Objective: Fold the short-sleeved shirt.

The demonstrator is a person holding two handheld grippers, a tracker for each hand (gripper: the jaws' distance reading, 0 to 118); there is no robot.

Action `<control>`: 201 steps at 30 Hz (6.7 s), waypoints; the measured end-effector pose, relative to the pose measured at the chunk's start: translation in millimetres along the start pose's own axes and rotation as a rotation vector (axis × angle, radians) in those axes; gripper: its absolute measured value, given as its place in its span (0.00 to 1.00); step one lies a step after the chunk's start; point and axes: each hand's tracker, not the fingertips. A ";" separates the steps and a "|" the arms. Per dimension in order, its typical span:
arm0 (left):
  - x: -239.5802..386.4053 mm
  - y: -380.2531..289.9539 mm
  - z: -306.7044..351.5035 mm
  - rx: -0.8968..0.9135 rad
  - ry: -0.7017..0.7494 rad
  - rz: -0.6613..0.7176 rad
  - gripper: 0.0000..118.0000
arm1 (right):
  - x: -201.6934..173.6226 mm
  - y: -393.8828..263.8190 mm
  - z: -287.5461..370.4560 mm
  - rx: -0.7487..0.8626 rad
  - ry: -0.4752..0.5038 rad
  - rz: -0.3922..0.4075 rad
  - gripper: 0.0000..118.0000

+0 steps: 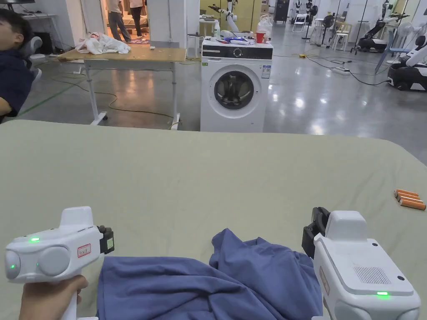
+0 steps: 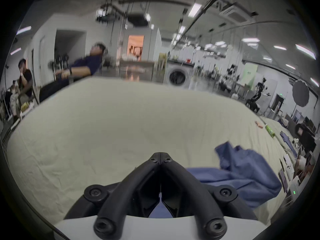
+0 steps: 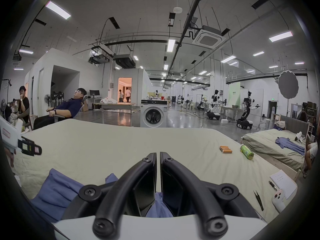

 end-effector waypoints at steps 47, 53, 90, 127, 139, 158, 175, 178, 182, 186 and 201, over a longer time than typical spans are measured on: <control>15.9 11.3 -1.2 0.026 0.016 -0.233 0.00 | 57.6 -67.2 -142.7 -0.563 0.099 0.140 0.03; 2.9 60.2 40.3 0.164 0.053 -0.218 0.00 | 81.6 6.5 -113.8 -0.379 0.029 0.141 0.03; -51.7 310.3 155.5 0.513 0.230 -0.130 0.00 | 124.6 271.0 -100.2 0.056 -0.132 0.052 0.03; -112.6 -120.7 121.7 -0.014 0.230 -0.054 0.06 | 106.2 -91.2 52.2 -0.464 -0.099 0.090 0.13; -46.9 -77.4 117.2 0.152 0.192 -0.185 0.63 | 44.0 -44.3 50.5 -0.194 -0.042 0.134 0.64; 71.8 -22.6 112.5 0.499 0.068 -0.190 0.00 | -55.5 19.8 33.7 0.100 0.011 -0.050 0.01; -122.6 -61.1 119.2 -0.016 0.208 0.061 0.00 | -62.2 -15.9 13.2 -0.028 0.073 0.015 0.01; -144.6 -75.7 105.8 -0.107 0.208 0.133 0.23 | -66.1 -22.6 9.7 -0.060 0.090 0.027 0.01; -154.2 -93.0 95.0 -0.192 0.207 0.198 0.58 | -67.8 -29.0 7.0 -0.088 0.100 0.040 0.01; -155.6 -108.5 89.9 -0.207 0.244 0.219 0.58 | -66.4 -33.1 5.4 -0.109 0.098 0.055 0.01; -121.0 -122.2 58.8 -0.222 0.292 0.037 0.01 | -60.1 -47.1 -64.8 -0.274 0.136 0.093 0.02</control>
